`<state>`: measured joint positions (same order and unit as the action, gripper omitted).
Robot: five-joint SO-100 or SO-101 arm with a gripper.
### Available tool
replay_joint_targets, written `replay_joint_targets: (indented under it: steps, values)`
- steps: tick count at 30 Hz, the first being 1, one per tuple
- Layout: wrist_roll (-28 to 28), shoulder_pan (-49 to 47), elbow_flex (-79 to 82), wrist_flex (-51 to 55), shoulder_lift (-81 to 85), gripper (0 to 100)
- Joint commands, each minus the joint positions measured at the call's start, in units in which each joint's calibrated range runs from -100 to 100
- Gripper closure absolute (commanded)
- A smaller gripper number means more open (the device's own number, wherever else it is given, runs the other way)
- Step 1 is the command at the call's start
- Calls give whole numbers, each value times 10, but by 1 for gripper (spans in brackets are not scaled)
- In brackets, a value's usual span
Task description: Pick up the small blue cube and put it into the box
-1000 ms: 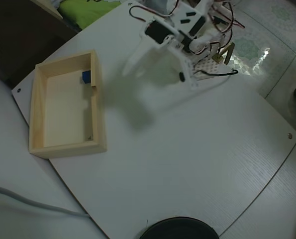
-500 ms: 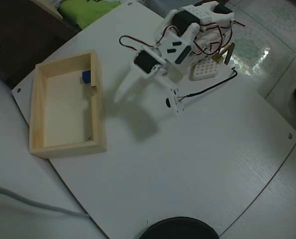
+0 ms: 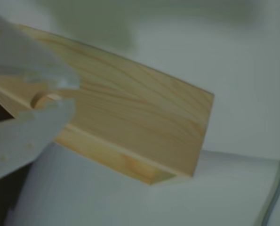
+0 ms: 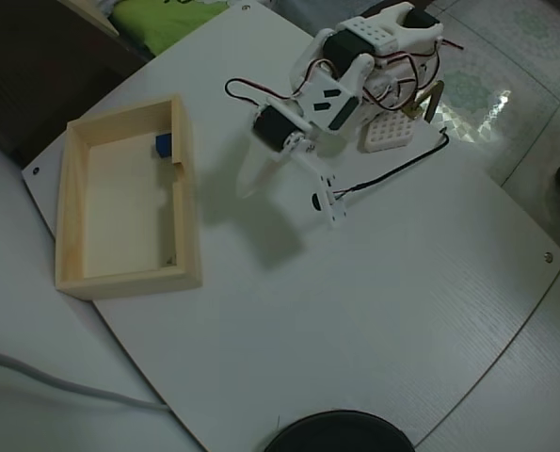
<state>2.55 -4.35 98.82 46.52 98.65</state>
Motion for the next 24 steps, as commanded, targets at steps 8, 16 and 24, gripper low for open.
replay_joint_targets:
  steps: [8,16,24]
  values:
    - [-41,12,10,-10,3,99]
    - [-55,17,10,22,-1,99]
    - [-55,19,10,50,3,99]
